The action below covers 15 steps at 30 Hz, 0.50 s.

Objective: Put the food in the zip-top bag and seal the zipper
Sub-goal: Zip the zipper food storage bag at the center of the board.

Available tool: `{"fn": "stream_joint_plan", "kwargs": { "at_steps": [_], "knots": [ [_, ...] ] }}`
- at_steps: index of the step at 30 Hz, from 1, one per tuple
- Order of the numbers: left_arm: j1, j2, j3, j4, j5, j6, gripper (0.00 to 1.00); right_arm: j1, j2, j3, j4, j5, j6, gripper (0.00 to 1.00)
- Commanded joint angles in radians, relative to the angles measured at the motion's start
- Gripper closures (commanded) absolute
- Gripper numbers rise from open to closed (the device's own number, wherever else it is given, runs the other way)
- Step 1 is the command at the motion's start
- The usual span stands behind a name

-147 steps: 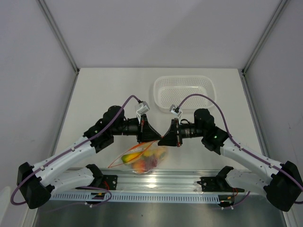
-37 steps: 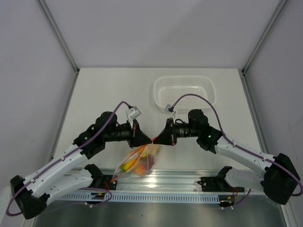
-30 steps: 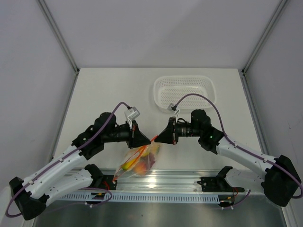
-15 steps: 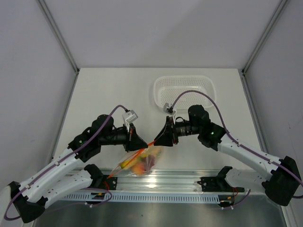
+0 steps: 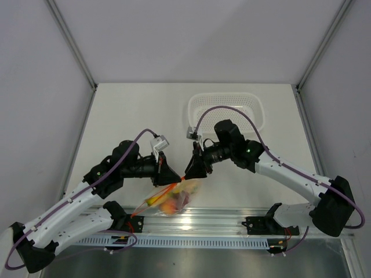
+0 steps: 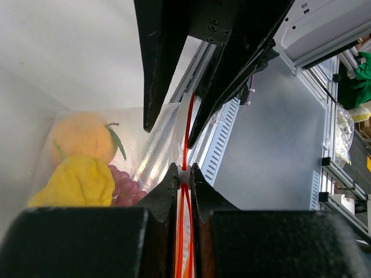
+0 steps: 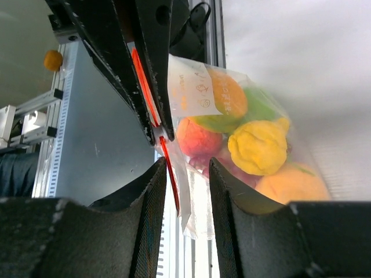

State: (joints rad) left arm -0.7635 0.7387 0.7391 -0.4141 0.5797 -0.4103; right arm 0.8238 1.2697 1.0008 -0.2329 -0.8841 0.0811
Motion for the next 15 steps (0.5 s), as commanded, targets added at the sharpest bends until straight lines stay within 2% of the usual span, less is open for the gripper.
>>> {"fn": "stream_joint_plan", "kwargs": {
  "at_steps": [1, 8, 11, 14, 15],
  "knots": [
    [-0.005, -0.015, 0.029, 0.020, 0.023, 0.001, 0.99, 0.020, 0.029, 0.076, -0.069, -0.026, -0.075, 0.62],
    [-0.005, -0.007, 0.023, 0.024, 0.020, 0.001, 0.99, 0.057, 0.065, 0.102, -0.091, -0.049, -0.076, 0.68],
    [-0.005, -0.009, 0.023, 0.028, 0.020, 0.001, 0.99, 0.061, 0.072, 0.108, -0.091, -0.053, -0.076, 0.76],
    [-0.005, -0.012, 0.023, 0.026, 0.020, 0.001, 0.99, 0.061, 0.074, 0.111, -0.086, -0.052, -0.076, 0.89],
    [-0.005, -0.013, 0.023, 0.023, 0.019, 0.002, 1.00, 0.061, 0.074, 0.111, -0.086, -0.049, -0.076, 0.98]
  ]
}}
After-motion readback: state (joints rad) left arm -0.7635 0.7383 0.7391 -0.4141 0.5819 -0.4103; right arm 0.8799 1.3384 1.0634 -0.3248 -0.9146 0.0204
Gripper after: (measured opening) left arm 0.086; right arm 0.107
